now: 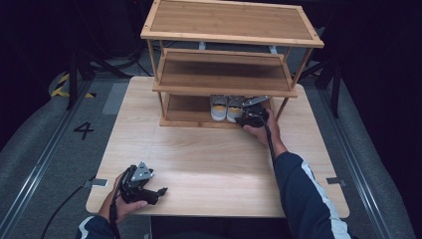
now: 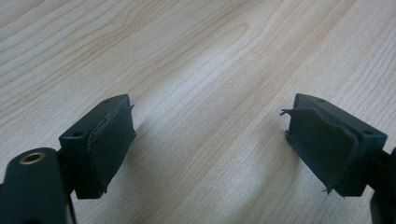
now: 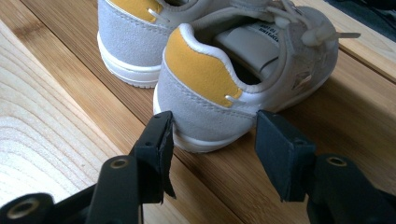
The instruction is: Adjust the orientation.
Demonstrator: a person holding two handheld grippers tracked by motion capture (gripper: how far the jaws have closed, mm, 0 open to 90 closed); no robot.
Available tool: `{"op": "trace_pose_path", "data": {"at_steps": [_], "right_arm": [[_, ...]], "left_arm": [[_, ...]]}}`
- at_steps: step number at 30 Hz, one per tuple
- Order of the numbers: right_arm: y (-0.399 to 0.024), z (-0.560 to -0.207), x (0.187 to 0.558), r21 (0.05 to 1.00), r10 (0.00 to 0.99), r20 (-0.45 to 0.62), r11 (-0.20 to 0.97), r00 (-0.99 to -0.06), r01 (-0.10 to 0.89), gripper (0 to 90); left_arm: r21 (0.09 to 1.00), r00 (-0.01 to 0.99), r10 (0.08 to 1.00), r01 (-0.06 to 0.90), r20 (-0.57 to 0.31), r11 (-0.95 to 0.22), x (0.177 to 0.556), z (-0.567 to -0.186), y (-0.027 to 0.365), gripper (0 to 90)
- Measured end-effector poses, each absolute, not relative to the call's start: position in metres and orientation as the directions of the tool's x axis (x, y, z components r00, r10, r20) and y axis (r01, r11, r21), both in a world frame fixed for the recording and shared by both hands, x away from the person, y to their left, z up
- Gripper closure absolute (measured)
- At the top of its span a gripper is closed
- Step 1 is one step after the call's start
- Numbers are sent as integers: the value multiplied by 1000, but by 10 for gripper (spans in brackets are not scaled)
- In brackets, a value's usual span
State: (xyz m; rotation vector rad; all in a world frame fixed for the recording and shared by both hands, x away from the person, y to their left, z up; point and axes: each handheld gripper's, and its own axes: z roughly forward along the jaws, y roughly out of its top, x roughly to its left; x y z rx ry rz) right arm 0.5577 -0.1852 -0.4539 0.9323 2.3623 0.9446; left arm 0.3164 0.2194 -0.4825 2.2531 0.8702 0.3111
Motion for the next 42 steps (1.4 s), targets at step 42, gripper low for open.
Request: {"op": "trace_pose_path", "data": {"at_steps": [42], "right_arm": [[-229, -415, 488, 616, 577, -179, 698, -797, 367, 391]], "left_arm": [[682, 749, 662, 495, -23, -538, 318, -483, 219, 149]]}}
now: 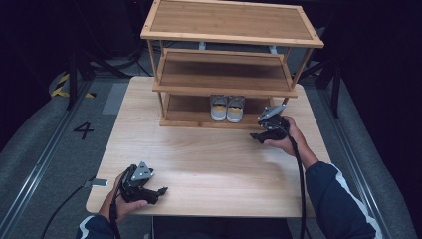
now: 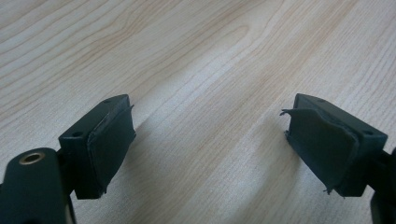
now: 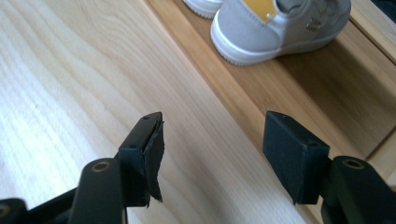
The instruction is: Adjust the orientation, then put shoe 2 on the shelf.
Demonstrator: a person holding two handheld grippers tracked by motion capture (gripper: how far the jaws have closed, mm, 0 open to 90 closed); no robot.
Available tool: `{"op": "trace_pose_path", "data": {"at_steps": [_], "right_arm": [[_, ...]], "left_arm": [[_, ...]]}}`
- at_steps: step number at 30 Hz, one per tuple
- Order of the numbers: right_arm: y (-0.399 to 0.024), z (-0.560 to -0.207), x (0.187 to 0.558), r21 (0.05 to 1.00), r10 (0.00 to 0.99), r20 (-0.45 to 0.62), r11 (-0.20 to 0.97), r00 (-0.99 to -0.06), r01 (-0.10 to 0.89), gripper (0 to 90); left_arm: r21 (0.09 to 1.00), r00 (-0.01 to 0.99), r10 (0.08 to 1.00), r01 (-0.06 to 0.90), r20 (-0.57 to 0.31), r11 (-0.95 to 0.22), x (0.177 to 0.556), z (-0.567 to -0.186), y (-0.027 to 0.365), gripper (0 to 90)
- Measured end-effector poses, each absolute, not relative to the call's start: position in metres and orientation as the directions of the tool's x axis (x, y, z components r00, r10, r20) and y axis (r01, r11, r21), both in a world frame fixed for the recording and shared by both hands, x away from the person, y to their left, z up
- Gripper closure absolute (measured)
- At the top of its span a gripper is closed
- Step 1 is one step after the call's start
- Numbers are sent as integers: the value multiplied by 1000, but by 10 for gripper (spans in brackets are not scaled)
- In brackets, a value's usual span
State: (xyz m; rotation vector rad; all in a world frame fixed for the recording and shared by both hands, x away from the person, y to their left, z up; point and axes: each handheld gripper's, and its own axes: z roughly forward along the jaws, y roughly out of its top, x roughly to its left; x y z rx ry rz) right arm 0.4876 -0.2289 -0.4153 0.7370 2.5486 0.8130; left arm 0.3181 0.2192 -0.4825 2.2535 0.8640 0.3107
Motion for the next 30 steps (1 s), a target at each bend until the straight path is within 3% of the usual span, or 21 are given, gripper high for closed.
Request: {"op": "trace_pose_path", "data": {"at_steps": [30], "right_arm": [[-303, -431, 410, 577, 582, -211, 723, -785, 381, 337]], "left_arm": [[683, 743, 669, 499, -21, -533, 318, -483, 219, 148]]}}
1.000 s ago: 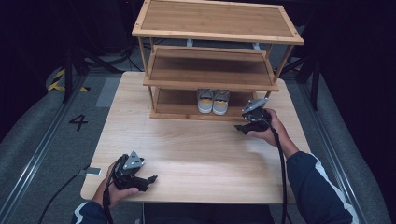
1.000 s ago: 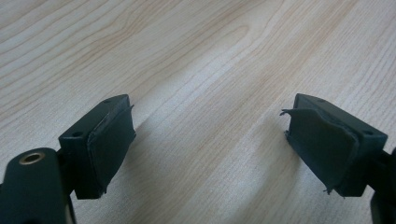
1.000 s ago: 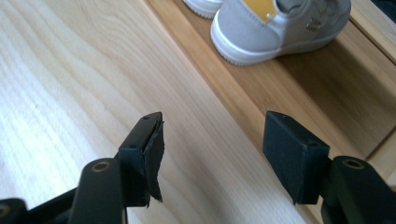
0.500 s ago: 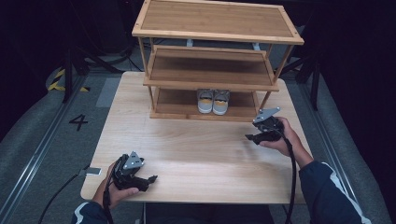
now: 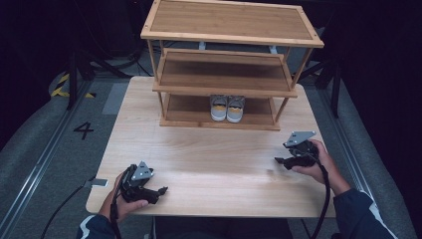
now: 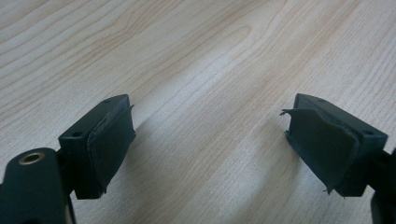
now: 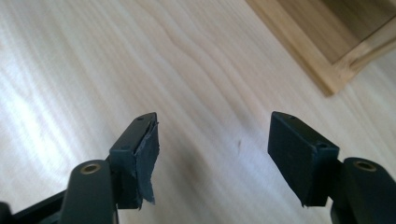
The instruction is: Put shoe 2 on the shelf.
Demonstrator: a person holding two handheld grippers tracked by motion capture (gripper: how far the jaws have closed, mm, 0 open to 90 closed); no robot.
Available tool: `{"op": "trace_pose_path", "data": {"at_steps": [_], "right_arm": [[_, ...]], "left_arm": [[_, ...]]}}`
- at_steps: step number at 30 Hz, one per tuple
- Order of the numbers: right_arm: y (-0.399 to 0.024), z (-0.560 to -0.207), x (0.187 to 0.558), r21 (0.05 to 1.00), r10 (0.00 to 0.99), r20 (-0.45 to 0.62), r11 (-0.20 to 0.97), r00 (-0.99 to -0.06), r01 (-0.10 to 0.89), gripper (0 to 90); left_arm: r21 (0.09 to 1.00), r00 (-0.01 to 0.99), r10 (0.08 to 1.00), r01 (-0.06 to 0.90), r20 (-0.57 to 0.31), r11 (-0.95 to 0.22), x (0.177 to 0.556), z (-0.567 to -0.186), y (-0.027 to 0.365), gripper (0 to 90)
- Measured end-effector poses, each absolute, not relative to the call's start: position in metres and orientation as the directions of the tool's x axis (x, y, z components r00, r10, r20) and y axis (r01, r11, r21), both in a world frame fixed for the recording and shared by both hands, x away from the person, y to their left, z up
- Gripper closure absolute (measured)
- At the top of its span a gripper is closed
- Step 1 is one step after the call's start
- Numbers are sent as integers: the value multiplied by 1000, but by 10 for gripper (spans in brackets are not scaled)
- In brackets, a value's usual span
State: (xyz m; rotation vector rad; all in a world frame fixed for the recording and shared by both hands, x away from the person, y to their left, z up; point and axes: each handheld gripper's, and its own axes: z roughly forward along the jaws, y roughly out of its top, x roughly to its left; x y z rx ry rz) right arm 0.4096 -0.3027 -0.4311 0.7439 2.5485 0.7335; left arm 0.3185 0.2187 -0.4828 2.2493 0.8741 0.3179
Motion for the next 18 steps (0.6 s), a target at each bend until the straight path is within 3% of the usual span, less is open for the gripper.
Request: {"op": "trace_pose_path", "data": {"at_steps": [18], "right_arm": [[-347, -453, 369, 635, 619, -182, 668, -764, 389, 217]], "left_arm": [[683, 742, 670, 497, -15, -536, 319, -483, 219, 148]]}}
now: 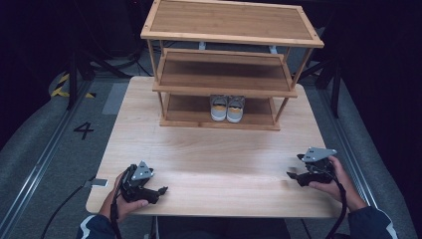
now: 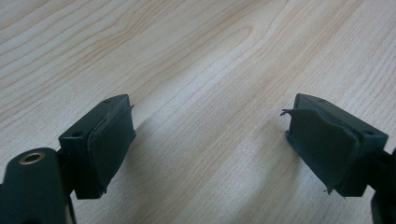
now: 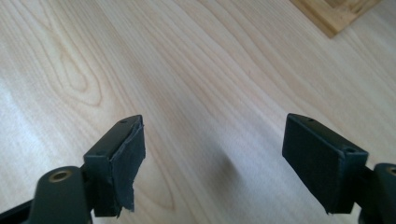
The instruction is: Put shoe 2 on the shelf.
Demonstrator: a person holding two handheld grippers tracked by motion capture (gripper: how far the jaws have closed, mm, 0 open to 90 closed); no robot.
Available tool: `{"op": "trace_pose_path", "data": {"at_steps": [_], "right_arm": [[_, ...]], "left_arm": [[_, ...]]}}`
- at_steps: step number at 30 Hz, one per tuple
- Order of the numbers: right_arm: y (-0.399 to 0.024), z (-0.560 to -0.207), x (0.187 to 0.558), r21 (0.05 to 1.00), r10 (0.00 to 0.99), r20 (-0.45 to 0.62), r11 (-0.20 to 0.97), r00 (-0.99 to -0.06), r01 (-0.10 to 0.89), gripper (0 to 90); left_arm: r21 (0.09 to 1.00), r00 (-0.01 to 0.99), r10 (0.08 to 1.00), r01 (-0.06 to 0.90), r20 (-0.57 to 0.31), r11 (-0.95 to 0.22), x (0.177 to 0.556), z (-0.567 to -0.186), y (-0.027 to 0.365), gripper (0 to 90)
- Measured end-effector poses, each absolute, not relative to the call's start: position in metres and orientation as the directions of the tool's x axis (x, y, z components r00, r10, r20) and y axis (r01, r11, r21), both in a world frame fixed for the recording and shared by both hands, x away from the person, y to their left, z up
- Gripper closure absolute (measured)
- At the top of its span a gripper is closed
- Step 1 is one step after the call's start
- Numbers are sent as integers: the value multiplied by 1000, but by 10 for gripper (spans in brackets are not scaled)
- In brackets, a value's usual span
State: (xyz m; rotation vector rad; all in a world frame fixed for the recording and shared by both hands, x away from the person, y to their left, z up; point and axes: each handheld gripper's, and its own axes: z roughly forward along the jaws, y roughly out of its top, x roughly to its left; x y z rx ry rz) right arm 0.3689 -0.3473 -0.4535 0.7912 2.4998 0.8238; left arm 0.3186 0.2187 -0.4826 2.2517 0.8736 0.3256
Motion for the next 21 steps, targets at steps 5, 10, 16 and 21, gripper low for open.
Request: {"op": "trace_pose_path", "data": {"at_steps": [5, 10, 16, 21], "right_arm": [[-363, -461, 360, 664, 658, -145, 618, -739, 421, 198], [-384, -478, 349, 694, 712, -65, 536, -699, 481, 192], [-397, -485, 336, 724, 739, -11, 471, -674, 504, 176], [-403, -488, 332, 739, 766, 5, 430, -643, 518, 164]], "left_arm": [[683, 742, 671, 498, -16, -534, 319, -483, 219, 148], [684, 741, 671, 502, -25, -529, 319, -483, 218, 147], [684, 742, 670, 500, -22, -531, 319, -483, 218, 147], [684, 741, 671, 502, -24, -530, 319, -483, 218, 147]]}}
